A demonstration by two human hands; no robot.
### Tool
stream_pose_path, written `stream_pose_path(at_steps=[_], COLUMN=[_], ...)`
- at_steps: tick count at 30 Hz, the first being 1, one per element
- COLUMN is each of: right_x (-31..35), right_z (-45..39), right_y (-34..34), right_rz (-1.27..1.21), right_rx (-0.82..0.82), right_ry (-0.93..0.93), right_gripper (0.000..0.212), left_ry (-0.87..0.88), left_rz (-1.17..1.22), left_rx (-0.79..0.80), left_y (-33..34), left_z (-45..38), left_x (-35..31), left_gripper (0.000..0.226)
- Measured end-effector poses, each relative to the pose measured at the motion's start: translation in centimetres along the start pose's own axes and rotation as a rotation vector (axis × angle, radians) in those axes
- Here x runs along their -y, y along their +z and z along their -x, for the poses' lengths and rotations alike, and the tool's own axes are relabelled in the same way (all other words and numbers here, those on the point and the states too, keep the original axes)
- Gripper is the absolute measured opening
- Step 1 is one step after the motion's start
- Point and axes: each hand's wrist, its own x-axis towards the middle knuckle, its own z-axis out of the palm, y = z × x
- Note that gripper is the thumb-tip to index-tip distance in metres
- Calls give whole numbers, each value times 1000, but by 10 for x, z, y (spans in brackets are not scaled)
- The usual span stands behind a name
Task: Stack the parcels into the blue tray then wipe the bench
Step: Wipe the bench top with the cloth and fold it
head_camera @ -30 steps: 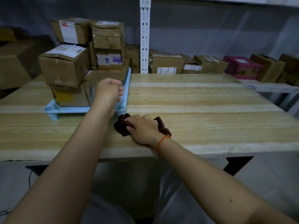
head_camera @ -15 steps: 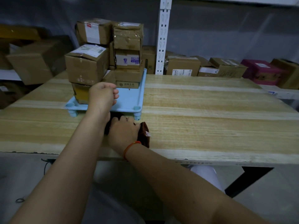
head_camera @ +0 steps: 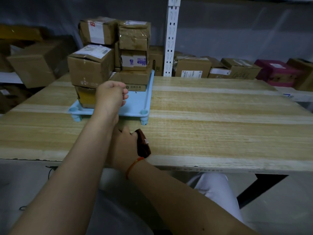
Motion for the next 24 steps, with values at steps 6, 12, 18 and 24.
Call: stream_pose_path(at_steps=[6, 12, 18, 24], right_x=[-52, -170, -242, -219], right_z=[32, 83, 120, 109], right_y=[-16, -65, -96, -101], right_rz=[142, 194, 234, 86], right_rx=[-86, -86, -154, -370], right_ry=[79, 472, 759, 743], right_gripper=[33, 39, 37, 33], left_ry=[-16, -56, -53, -30], left_rz=[-21, -24, -56, -77], left_rx=[66, 151, 220, 274], left_y=[27, 60, 90, 103], left_z=[16, 36, 58, 81], left_x=[2, 6, 6, 10], left_gripper=[25, 26, 25, 27])
